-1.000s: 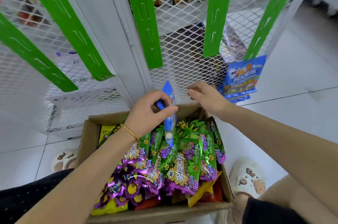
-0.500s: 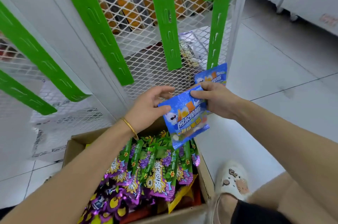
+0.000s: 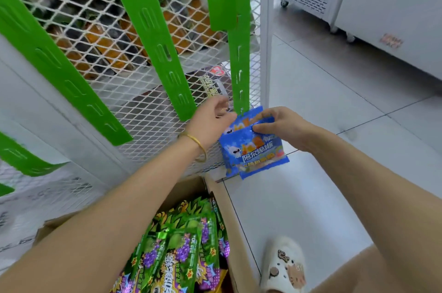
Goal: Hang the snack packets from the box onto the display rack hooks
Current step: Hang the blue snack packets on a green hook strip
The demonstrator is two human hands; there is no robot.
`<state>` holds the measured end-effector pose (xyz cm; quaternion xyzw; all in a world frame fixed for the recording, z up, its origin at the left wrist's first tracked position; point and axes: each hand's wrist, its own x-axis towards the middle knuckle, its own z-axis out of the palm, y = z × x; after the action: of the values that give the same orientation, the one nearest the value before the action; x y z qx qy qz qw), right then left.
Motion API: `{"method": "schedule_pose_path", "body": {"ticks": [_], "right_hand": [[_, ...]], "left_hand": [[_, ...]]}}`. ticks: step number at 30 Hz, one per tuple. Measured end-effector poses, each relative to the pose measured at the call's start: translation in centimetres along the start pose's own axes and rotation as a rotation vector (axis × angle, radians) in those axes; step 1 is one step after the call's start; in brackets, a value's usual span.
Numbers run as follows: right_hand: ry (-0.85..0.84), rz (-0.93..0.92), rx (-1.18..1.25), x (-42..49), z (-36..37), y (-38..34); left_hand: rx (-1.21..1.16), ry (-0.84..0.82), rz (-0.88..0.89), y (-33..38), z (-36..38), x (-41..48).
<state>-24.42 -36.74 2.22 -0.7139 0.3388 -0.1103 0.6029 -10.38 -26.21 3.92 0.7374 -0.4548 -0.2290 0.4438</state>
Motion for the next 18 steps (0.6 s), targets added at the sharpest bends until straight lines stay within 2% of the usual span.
{"method": "schedule_pose_path", "body": {"ticks": [5, 8, 12, 18], "right_hand": [[0.125, -0.12, 0.001, 1.6, -1.4, -1.2], [0.214, -0.21, -0.057, 2.4, -1.6, -1.6], [0.359, -0.303, -0.185, 3.2, -1.5, -1.7], [0.441, -0.37, -0.287, 3.9, -0.5, -1.5]], "left_hand": [[-0.001, 0.164, -0.02, 0.5, 2.4, 3.3], [0.023, 0.19, -0.056, 0.7, 2.9, 4.4], [0.111, 0.137, -0.097, 1.0, 3.0, 5.1], [-0.026, -0.003, -0.225, 1.3, 2.4, 5.5]]}}
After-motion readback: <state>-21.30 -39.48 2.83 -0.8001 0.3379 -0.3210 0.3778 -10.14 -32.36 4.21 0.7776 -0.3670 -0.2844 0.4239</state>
